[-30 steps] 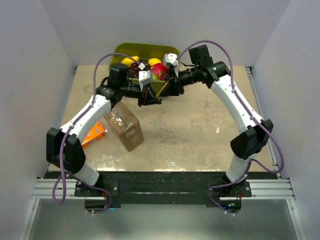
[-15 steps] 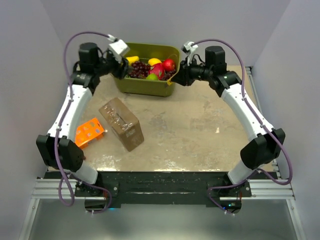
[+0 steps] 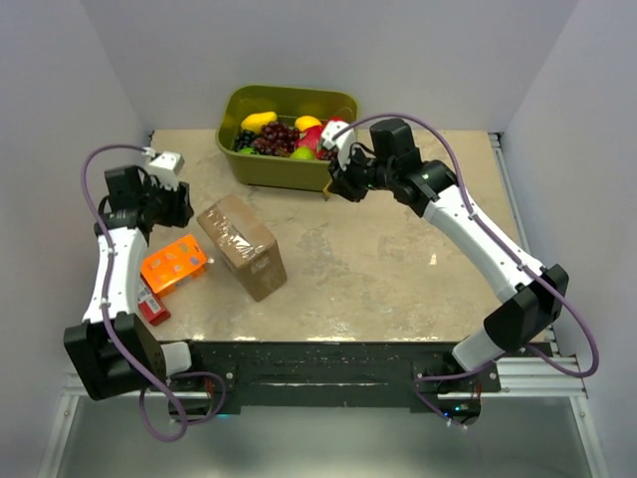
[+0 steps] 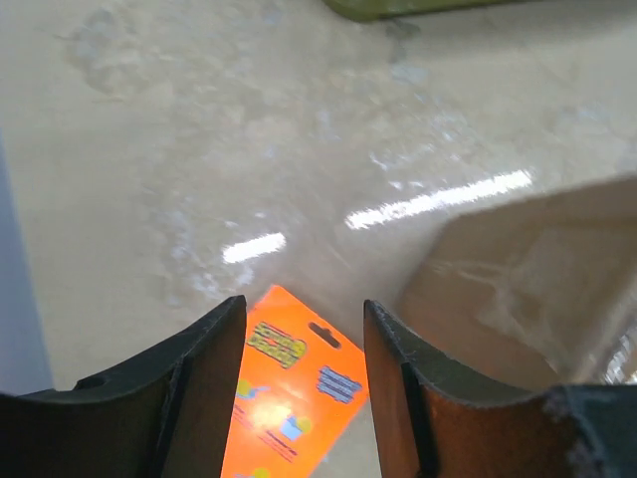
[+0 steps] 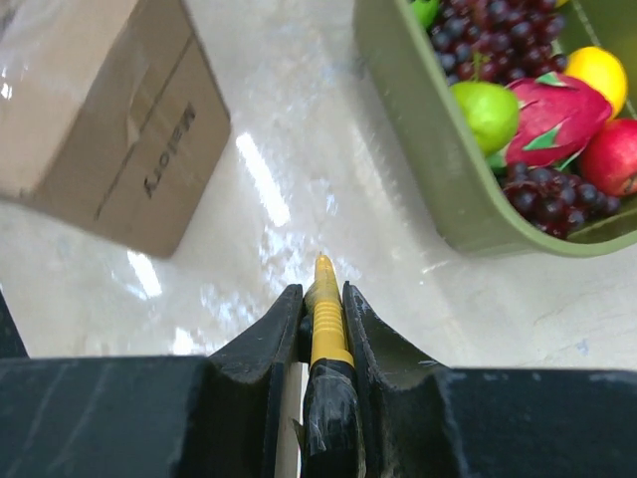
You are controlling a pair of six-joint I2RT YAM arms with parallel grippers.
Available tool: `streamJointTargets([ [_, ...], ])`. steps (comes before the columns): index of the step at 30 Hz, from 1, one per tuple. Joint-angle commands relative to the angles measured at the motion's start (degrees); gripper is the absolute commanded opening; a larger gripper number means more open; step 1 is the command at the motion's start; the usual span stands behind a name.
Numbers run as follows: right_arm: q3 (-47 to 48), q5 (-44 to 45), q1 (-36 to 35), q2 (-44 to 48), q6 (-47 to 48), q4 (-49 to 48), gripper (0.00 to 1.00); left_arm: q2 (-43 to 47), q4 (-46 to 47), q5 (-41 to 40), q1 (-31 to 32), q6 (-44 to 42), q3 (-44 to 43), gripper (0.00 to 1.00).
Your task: Unpack the express box
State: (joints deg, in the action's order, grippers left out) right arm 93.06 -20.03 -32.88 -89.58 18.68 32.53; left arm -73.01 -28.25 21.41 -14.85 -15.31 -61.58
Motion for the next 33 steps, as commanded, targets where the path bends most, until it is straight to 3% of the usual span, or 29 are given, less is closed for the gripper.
streamJointTargets([
  [1,-2.8,-1.4,-3.4,3.7,15.1,7.2,0.0,6.3,0.6,12.8,0.3,-4.4,6.1,0.55],
  [5,-0.5,-1.7,-5.9,1.0,19.6,14.0,0.0,9.8,-3.4,22.5,1.1,-7.4,12.0,0.53],
  [9,0.5,0.6,-5.8,-1.6,15.0,13.4,0.0,12.2,-5.1,33.7,3.9,-11.0,15.1,0.53],
  [13,2.2,3.8,-5.7,-3.7,11.9,14.3,0.0,10.4,-8.4,39.1,5.1,-16.0,14.3,0.52],
  [18,0.2,11.9,-5.5,-3.6,9.4,13.9,0.0,7.4,-14.8,40.0,5.4,-21.5,12.8,0.52],
  [19,0.0,12.1,-5.4,-3.4,9.8,14.6,0.0,6.3,-16.5,38.9,5.2,-25.9,10.6,0.53],
  [21,-1.3,11.9,-5.4,-1.8,12.6,17.6,0.0,4.8,-30.0,35.4,4.7,-39.5,7.5,0.54],
  [22,-2.3,11.9,-5.4,-1.0,13.7,18.5,0.0,3.4,-39.7,33.2,4.7,-54.8,5.6,0.54],
  [24,-6.6,11.3,-5.4,2.2,17.5,20.5,0.0,3.0,-44.3,26.9,4.6,-64.0,5.7,0.54],
  [26,-8.5,7.5,-5.4,4.1,24.0,25.6,0.0,3.3,-46.9,25.7,4.6,-70.7,6.9,0.56],
  [30,-12.9,-3.8,-5.5,7.8,27.2,26.5,0.0,5.2,-42.9,35.5,5.4,-70.5,9.5,0.61],
  [33,-12.7,-7.2,-5.5,6.4,27.6,25.5,0.0,7.4,-28.4,41.3,7.4,-56.7,14.3,0.65],
])
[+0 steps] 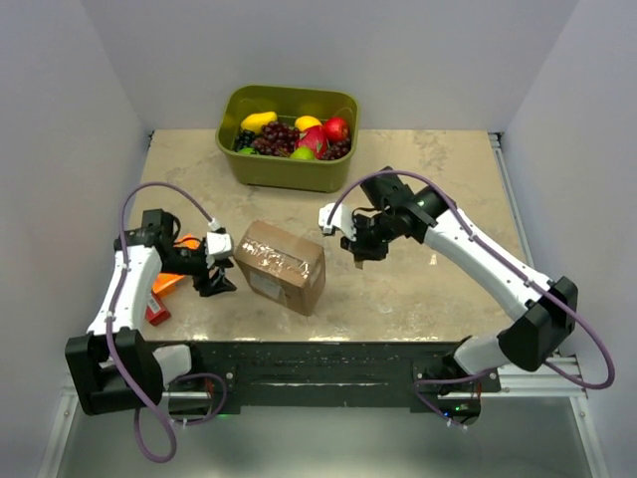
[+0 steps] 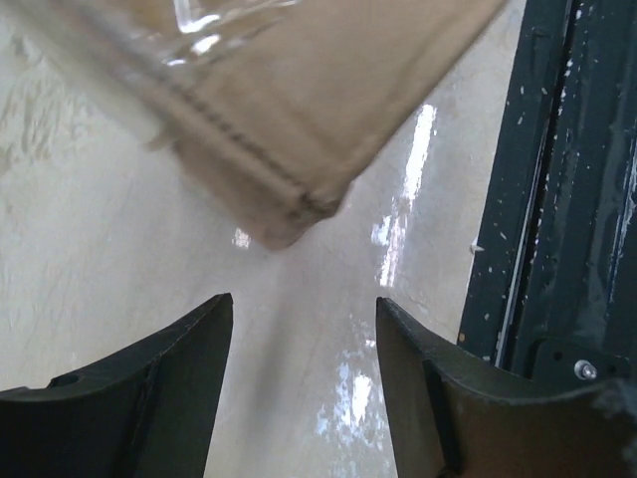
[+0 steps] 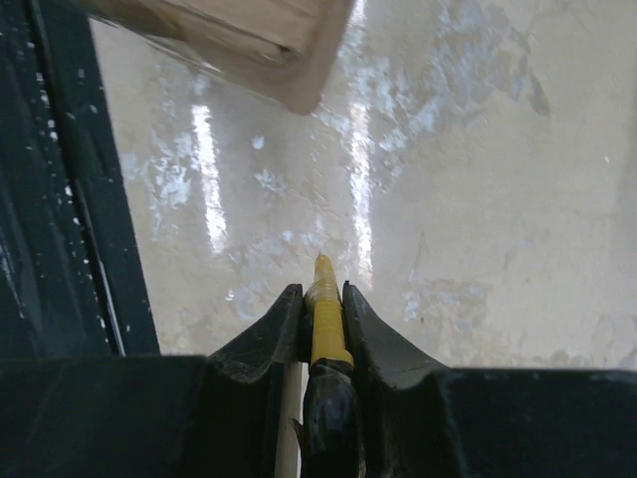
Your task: Unpack the express box
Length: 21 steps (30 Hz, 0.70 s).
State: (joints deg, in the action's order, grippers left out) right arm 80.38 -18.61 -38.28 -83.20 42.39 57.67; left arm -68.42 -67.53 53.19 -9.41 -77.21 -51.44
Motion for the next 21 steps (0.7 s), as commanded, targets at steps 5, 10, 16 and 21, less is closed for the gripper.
streamJointTargets([
  [5,5.7,-9.7,-0.7,-8.3,-2.5,-2.3,0.0,10.1,41.9,9.2,5.1,33.1,15.0,0.66],
  [10,11.0,-7.1,-0.7,-12.2,-9.6,-8.9,0.0,12.3,59.4,7.6,8.5,47.0,20.2,0.62],
  [16,15.2,-0.2,-0.7,-15.3,-11.1,-12.7,0.0,7.5,80.0,5.0,15.5,60.0,20.4,0.54],
  [21,18.0,6.6,-0.7,-17.4,-17.0,-17.1,0.0,0.2,83.5,4.9,22.5,61.8,13.6,0.51],
])
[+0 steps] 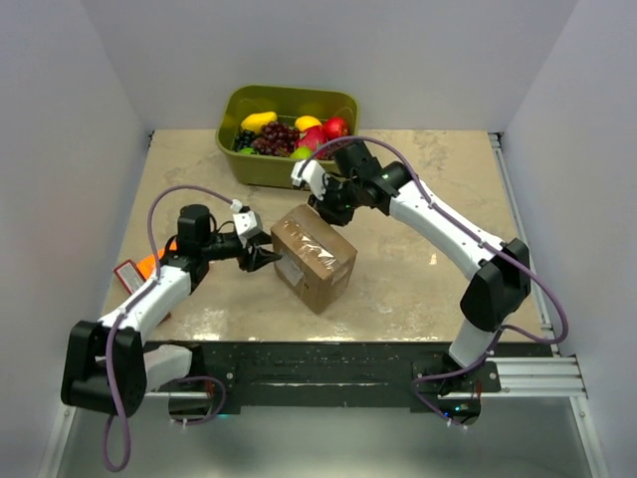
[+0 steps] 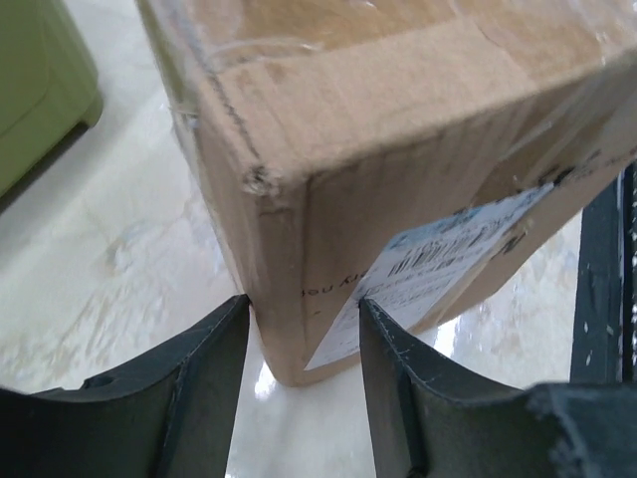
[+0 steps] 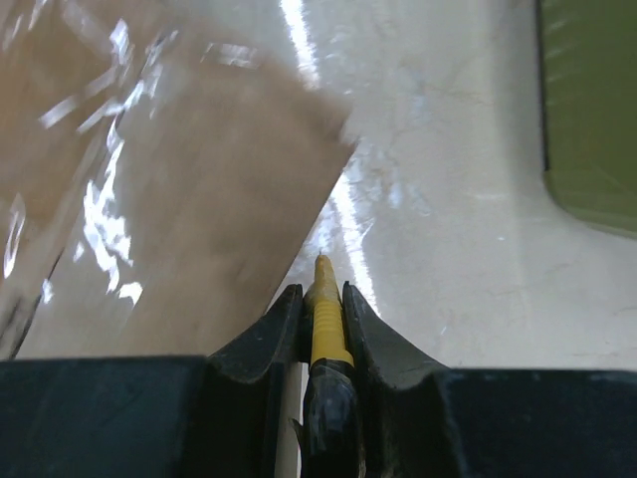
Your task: Unpack the express box
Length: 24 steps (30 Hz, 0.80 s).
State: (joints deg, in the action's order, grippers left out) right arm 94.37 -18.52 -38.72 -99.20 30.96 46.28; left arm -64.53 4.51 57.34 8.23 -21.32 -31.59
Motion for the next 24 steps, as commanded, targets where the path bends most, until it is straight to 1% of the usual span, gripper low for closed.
streamJointTargets([
  [1,4.6,7.0,-0.2,-2.1,-6.2,-6.4,0.0,-4.2,11.8,0.2,7.0,6.6,-7.1,0.51],
  [4,6.9,6.7,-0.4,-4.3,-7.1,-7.2,0.0,-4.4,14.1,-1.4,8.9,10.7,-7.8,0.51],
  [6,8.5,6.7,-0.5,-5.5,-7.6,-7.5,0.0,-3.5,13.5,-3.1,9.2,11.2,-7.3,0.51],
  [8,9.3,7.4,-0.5,-7.1,-7.9,-8.2,0.0,-2.4,10.0,-6.1,9.2,10.8,-7.2,0.51],
  [9,10.2,7.7,-0.6,-7.5,-8.1,-8.4,0.0,-0.6,7.6,-10.3,9.2,9.8,-8.0,0.52],
  [10,10.7,8.2,-0.4,-8.5,-8.2,-8.7,0.0,0.6,1.9,-12.7,9.0,6.8,-8.5,0.52],
  [12,12.0,11.4,-0.3,-8.9,-8.5,-9.5,0.0,4.9,-3.7,-16.6,8.6,2.5,-8.9,0.54],
  [13,12.4,12.4,-0.1,-9.0,-8.8,-10.3,0.0,6.3,-10.2,-17.0,8.2,-3.2,-8.8,0.55],
  [15,14.1,13.1,1.2,-8.8,-11.0,-11.1,0.0,9.8,-16.6,-16.6,8.3,-11.2,-8.1,0.56],
  [16,14.5,13.0,1.8,-8.6,-12.0,-11.7,0.0,10.5,-21.1,-16.6,8.3,-16.6,-7.6,0.56],
  [17,15.1,13.0,2.4,-8.1,-13.2,-11.7,0.0,11.0,-23.2,-16.2,8.4,-19.2,-7.5,0.56],
  [18,16.0,12.7,3.5,-7.9,-13.6,-11.8,0.0,11.6,-25.4,-14.2,8.7,-25.3,-7.3,0.56],
  [19,16.4,12.4,4.0,-7.4,-13.8,-11.6,0.0,11.7,-30.1,-12.4,10.0,-29.3,-7.4,0.55],
  [20,16.7,12.0,4.7,-6.5,-14.3,-11.6,0.0,11.6,-32.9,-10.7,11.0,-33.0,-7.7,0.55],
  [21,17.4,11.7,5.9,-6.0,-14.6,-11.4,0.0,10.2,-34.5,-8.6,12.1,-37.0,-8.3,0.54],
  [23,18.1,11.8,7.9,-5.0,-15.4,-11.3,0.0,7.8,-36.8,-6.6,15.8,-40.3,-8.8,0.52],
  [24,18.1,12.0,8.6,-4.0,-15.5,-11.3,0.0,4.9,-36.7,-6.4,19.1,-43.4,-9.0,0.5],
])
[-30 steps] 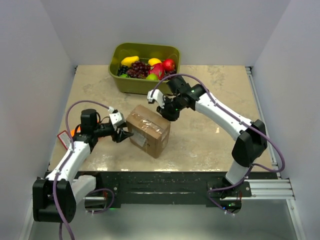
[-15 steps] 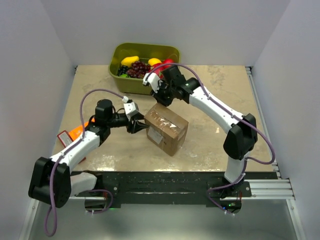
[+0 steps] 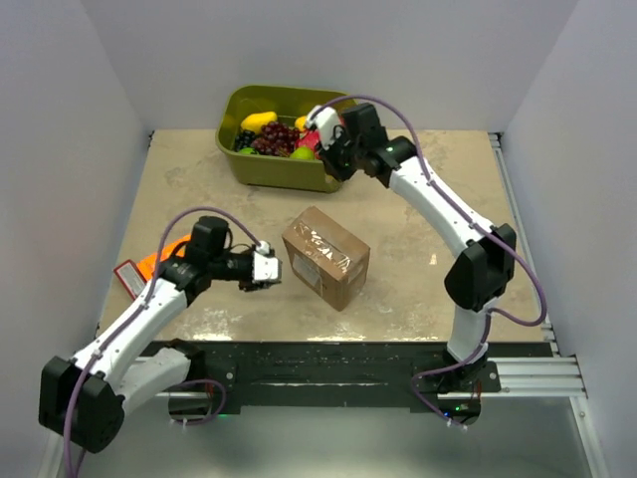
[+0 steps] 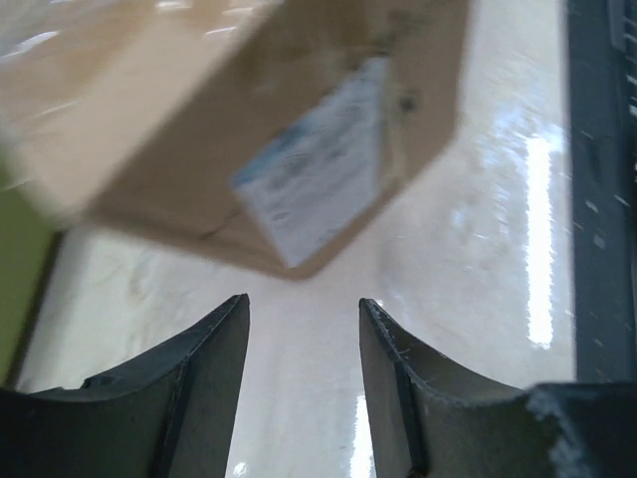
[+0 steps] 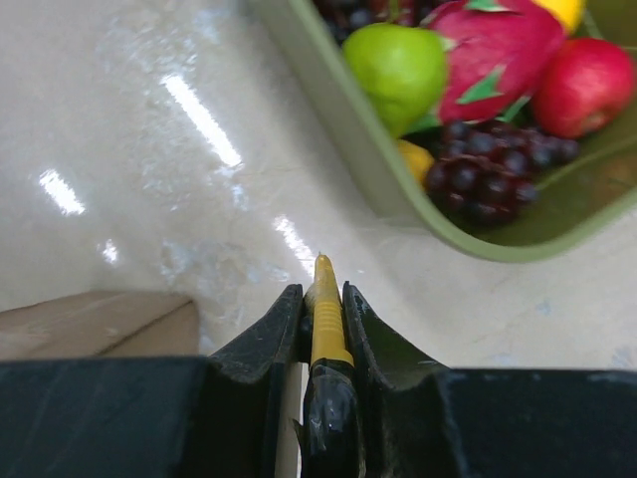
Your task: Unpack the express box
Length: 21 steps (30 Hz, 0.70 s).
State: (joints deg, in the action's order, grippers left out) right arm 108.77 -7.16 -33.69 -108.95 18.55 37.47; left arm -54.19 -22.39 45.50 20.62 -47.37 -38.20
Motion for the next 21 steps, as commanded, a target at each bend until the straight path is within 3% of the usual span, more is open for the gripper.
streamJointTargets([
  [1,3.7,1.0,4.1,6.2,-2.9,-2.1,0.0,-6.9,-9.2,6.2,8.3,-19.0,-2.2,0.49],
  [8,-3.1,3.5,7.8,12.5,-1.4,-1.4,0.0,-12.9,14.6,9.0,19.9,-22.2,6.3,0.49],
  [12,-5.1,4.2,8.9,15.2,-1.7,-1.6,0.0,-21.8,26.8,8.5,25.0,-22.5,7.3,0.5],
  [15,-5.9,4.5,9.4,16.9,-1.9,-1.7,0.0,-27.5,32.6,5.7,27.1,-17.9,5.5,0.49],
  [21,-7.6,5.5,9.9,20.5,-1.6,-1.4,0.0,-30.8,39.2,-3.5,27.2,-14.2,5.2,0.48],
])
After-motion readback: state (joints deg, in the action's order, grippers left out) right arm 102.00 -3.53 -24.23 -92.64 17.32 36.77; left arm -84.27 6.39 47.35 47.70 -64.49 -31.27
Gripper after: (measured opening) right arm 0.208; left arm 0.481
